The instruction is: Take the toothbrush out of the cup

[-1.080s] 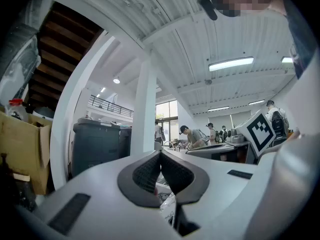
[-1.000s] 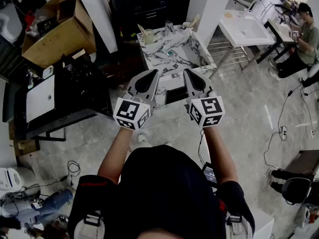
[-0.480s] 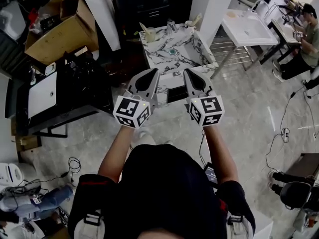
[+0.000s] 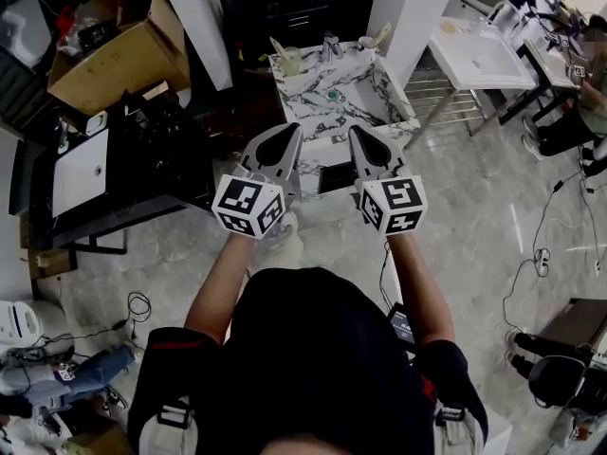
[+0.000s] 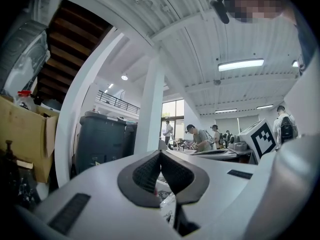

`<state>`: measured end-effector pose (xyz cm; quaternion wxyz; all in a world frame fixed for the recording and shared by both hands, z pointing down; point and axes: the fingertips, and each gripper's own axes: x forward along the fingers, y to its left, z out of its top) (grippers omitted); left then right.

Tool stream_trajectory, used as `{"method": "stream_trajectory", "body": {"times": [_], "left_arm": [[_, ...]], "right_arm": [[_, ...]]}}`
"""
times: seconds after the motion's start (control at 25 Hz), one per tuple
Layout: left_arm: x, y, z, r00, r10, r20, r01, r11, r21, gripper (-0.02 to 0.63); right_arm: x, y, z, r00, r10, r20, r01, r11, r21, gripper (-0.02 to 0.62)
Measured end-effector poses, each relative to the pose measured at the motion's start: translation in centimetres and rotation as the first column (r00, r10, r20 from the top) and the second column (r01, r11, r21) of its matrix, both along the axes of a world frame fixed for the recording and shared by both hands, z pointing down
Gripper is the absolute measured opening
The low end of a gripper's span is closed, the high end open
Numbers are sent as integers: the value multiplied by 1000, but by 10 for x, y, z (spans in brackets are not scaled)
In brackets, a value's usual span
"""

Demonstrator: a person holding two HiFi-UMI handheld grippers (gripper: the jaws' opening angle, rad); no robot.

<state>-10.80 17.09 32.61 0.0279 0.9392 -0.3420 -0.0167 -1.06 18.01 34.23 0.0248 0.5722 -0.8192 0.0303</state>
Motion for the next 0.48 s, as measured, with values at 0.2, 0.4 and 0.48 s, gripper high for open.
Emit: {"method": "stream_trajectory", "body": {"times": [0.2, 0.4, 0.48], "left_arm": [[2, -20, 3, 1000, -7, -5, 7, 1000, -13, 11], [4, -47, 3, 1000, -9, -11, 9, 1000, -20, 11], [4, -60, 5, 1000, -9, -13, 8, 1000, -25, 11]], "right_arm": [[2, -19, 3, 1000, -10, -5, 10, 1000, -8, 34], [5, -47, 4, 1000, -10, 1, 10, 1000, -15, 34], [5, -58, 6, 1000, -12, 0, 12, 1000, -19, 34]]}}
